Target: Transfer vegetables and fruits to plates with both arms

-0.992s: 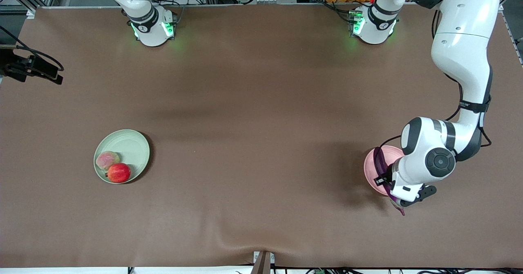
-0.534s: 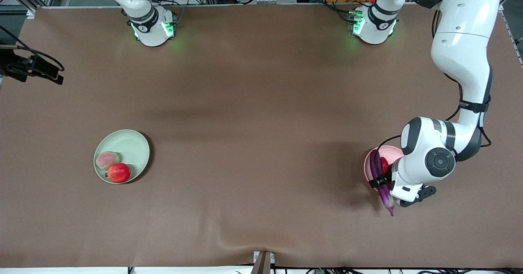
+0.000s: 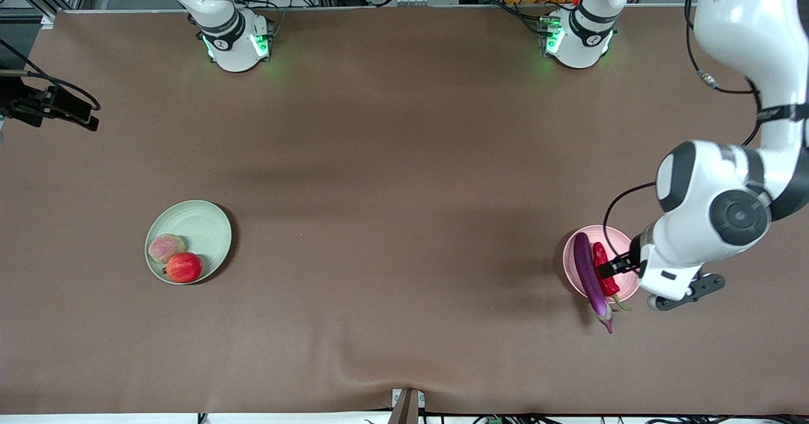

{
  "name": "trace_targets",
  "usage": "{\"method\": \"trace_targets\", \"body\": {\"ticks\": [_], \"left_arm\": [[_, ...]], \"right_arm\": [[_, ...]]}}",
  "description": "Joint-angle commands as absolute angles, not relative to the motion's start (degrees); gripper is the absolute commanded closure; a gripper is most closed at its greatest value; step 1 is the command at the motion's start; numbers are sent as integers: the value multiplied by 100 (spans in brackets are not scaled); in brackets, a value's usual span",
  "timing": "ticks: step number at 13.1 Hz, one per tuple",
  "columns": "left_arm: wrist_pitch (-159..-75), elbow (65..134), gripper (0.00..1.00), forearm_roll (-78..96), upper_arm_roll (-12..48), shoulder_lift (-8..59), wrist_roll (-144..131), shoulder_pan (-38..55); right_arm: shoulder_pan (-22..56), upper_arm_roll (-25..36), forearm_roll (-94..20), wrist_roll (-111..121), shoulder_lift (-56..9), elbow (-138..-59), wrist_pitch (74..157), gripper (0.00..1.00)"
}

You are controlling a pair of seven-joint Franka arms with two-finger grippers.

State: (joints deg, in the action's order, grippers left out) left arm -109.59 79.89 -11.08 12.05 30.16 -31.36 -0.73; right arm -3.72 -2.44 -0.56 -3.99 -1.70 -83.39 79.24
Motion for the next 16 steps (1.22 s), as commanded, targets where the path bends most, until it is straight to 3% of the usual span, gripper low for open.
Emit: {"method": "trace_targets", "body": {"ticks": [1,6,16], "left_arm": [[-10592,8095,0,-1151,1248,2340,-2717,-149],[-9336,7648,0,-573,1266,1610,-2532,-167],[-8499,7848,0,-168,1274,405,-1225,-439]], "right_arm": [[-387,-299,53,-483,-44,-8446,7945,0],[-378,-299,53,-483,-53,-8446,7963,0],[-325,-299,53,-483,-61,-8446,7972,0]]}}
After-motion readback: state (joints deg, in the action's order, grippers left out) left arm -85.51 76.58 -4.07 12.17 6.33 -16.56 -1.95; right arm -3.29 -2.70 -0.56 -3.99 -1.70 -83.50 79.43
